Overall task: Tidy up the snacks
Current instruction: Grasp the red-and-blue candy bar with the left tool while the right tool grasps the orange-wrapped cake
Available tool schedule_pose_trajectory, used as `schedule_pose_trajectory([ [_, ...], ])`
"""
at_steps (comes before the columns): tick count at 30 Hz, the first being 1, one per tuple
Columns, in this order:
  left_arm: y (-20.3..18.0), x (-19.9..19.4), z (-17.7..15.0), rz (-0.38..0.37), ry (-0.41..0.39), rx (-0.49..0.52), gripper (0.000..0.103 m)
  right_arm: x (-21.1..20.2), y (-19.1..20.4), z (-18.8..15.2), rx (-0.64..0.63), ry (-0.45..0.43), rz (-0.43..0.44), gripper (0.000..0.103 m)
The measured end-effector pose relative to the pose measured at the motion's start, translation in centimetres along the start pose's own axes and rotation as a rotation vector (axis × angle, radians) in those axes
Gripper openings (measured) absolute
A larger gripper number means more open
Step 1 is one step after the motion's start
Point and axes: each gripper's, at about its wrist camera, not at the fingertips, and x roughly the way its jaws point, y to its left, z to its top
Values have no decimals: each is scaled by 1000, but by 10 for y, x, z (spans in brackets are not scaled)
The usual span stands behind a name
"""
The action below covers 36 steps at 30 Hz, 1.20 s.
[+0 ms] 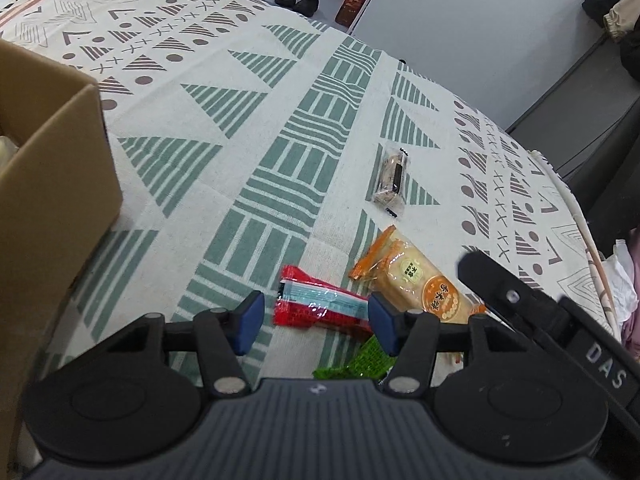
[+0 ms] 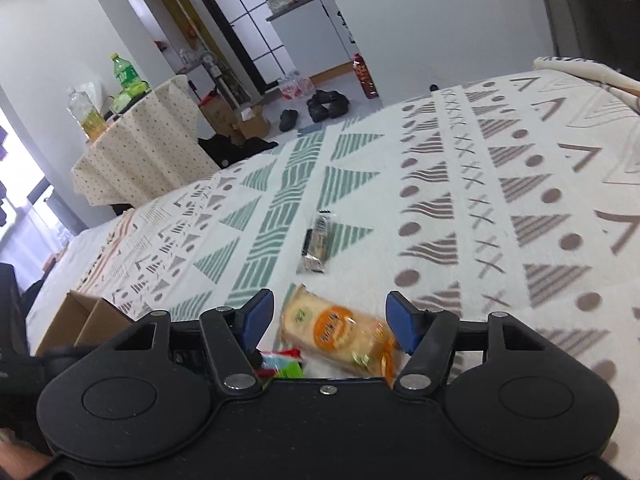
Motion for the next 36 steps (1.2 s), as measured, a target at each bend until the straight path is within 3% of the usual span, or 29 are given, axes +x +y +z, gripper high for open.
schedule_pose_trajectory([
  [6, -5, 3, -4, 31, -18, 3, 52, 17, -6, -1, 48, 38, 33, 61],
  [9, -2, 2, -3, 22, -23, -9, 42, 19, -9, -4, 31, 76, 6, 61],
  [12, 0, -1, -1, 5, -24, -21, 28, 23, -12, -12, 14, 126, -18, 60],
  [16, 5, -10, 1, -4, -30, -31, 0, 22, 0, -17, -75, 155, -26, 61],
  [18, 8, -15, 1, -17, -33, -40, 0, 22, 4, -19, -100, 180, -19, 61],
  [20, 9, -22, 1, -29, -44, -38, 0, 21, 9, -22, -138, 183, -47, 54],
  [22, 9, -29, 1, -41, -57, -36, 0, 19, 8, -21, -126, 193, -59, 38],
  [23, 8, -33, 0, -48, -63, -36, 0, 17, 6, -20, -109, 199, -55, 36],
  [28, 3, -51, 1, -65, -88, -22, 0, 1, 3, -18, -78, 186, -69, 35],
  [31, -2, -48, 0, -83, -47, 5, 0, -9, 3, -15, -67, 168, -82, 35],
  [34, -9, -39, 0, -49, -15, 44, 6, -18, 4, -13, -54, 159, -86, 35],
  [36, -10, -33, 0, -45, -4, 43, 20, -22, 3, -15, -46, 158, -95, 35],
])
